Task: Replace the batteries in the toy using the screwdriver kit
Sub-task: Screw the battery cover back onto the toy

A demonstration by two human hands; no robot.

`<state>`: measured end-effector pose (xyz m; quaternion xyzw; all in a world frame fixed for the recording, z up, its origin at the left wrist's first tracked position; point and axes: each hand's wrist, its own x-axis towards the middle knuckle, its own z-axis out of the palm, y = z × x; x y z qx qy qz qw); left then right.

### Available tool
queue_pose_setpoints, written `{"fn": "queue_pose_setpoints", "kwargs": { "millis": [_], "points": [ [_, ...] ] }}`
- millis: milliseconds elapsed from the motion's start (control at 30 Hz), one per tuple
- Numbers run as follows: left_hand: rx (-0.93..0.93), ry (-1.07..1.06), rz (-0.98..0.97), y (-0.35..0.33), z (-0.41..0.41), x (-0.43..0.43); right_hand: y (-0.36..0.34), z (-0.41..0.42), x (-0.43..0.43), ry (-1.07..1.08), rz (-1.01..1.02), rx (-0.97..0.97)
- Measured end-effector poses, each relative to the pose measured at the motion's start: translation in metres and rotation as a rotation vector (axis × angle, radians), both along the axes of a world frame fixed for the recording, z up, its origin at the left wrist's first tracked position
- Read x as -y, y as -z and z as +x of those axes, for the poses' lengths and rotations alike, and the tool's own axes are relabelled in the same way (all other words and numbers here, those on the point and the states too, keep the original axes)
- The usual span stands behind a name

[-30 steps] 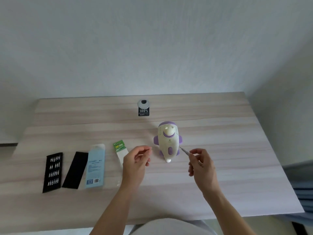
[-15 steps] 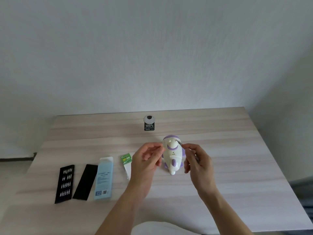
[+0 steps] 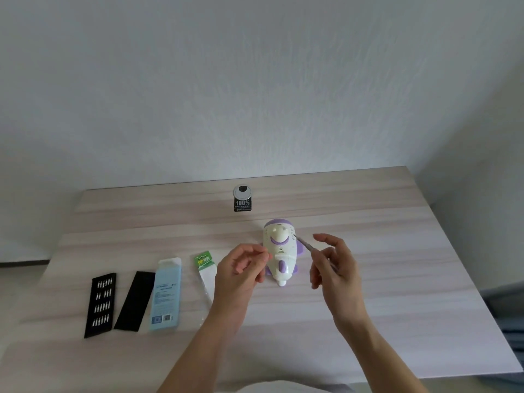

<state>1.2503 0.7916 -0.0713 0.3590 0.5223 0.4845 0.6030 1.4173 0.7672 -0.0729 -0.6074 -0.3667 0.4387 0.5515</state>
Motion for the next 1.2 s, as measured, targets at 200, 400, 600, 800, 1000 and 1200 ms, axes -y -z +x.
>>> {"fn": "queue_pose_setpoints", "kwargs": {
  "millis": [200,400,600,800,1000,1200],
  "points": [
    [-0.104,0.031,-0.016,0.022,0.011,-0.011,0.028,0.020,-0.011,0.047,-0.082,-0.229],
    [-0.227,0.012,0.020,0.048,0.022,-0.026,0.064,0.030,-0.034,-0.013,-0.110,-0.351],
    [-0.354,-0.046,0.099,0.080,0.035,-0.030,0.104,0.039,-0.045,-0.137,-0.106,-0.378],
    [-0.439,-0.072,0.183,0.096,0.039,-0.028,0.128,0.045,-0.048,-0.269,-0.123,-0.449],
    [-0.604,-0.073,0.218,0.106,0.040,-0.029,0.138,0.041,-0.060,-0.333,-0.087,-0.411],
    [-0.663,-0.081,0.208,0.113,0.044,-0.038,0.146,0.038,-0.068,-0.371,-0.049,-0.372]
  ]
}}
